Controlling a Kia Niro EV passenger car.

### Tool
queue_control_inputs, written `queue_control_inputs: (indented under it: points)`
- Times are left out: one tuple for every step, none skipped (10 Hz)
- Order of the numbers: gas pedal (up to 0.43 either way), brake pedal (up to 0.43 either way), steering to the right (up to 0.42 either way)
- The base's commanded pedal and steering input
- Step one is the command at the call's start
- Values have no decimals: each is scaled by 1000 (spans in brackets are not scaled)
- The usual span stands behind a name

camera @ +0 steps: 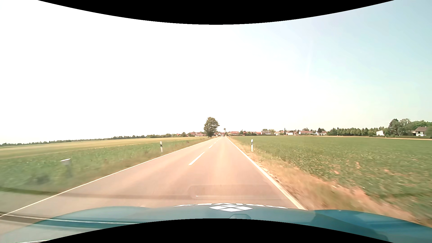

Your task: Follow the waypoints while adhering to traffic rules and regulations

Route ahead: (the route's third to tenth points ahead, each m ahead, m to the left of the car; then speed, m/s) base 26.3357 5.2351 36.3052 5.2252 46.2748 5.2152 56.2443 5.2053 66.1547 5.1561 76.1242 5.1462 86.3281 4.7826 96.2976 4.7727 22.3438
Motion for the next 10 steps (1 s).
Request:
queue_control_inputs:
  points:
    - [209,0,-1]
    - [209,0,-1]
    - [209,0,-1]
    - [209,0,0]
    - [209,0,0]
    - [209,0,0]
    - [209,0,0]
    - [209,0,-1]
    - [209,0,-1]
    - [209,0,-1]
